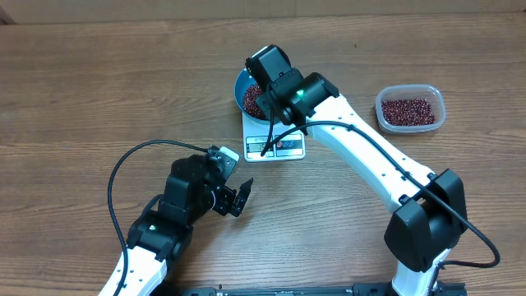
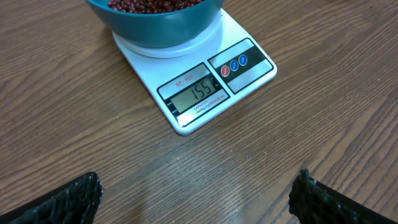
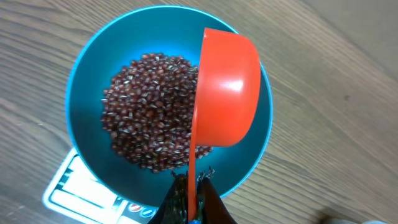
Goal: Scoop item into bowl and weigh 150g on scale
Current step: 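Return the empty scoop with right gripper to the bean container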
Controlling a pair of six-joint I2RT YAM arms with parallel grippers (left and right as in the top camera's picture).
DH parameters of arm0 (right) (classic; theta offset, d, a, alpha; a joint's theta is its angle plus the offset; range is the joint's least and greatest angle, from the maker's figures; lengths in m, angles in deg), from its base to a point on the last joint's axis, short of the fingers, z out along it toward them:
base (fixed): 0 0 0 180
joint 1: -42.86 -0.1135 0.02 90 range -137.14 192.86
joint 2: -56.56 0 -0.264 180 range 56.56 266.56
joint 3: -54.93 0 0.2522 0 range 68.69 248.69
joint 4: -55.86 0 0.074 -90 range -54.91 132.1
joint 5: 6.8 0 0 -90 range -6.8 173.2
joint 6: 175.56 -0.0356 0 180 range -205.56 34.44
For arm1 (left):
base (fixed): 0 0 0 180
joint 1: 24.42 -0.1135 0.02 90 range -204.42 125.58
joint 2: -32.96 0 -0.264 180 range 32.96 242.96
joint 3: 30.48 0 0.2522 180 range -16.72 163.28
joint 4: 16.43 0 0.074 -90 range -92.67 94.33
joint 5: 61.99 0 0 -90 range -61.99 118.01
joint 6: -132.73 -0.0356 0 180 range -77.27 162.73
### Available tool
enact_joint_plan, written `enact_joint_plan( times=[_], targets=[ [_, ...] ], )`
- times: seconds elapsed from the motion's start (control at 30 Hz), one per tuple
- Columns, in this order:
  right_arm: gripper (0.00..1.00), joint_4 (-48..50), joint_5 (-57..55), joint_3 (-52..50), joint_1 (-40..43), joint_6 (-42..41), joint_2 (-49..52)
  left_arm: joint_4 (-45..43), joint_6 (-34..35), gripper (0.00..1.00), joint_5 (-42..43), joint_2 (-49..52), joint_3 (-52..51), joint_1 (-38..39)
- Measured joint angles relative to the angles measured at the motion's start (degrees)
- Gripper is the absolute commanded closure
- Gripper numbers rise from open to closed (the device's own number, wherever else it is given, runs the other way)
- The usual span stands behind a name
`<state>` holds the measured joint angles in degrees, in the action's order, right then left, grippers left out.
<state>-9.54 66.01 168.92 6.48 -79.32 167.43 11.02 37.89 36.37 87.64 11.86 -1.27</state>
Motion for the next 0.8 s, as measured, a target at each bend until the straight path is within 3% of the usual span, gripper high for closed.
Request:
enact_joint_plan(
  times=[0.17,0.47,0.8],
  targets=[
    [0.96,-0.02,6.78,0.0,3.63,-0.02,-2.03,0.02,0.0,0.01,0.0,0.0,0.0,0.0],
    [0.96,-1.66,26.03,0.04,17.79,-0.22,-12.11,0.0,0.0,0.0,0.0,0.0,0.0,0.0],
    [0.96,-13.73,37.66,0.37,35.95,-0.24,-16.09,0.02,0.0,0.0,0.02,0.0,0.0,0.0]
  ],
)
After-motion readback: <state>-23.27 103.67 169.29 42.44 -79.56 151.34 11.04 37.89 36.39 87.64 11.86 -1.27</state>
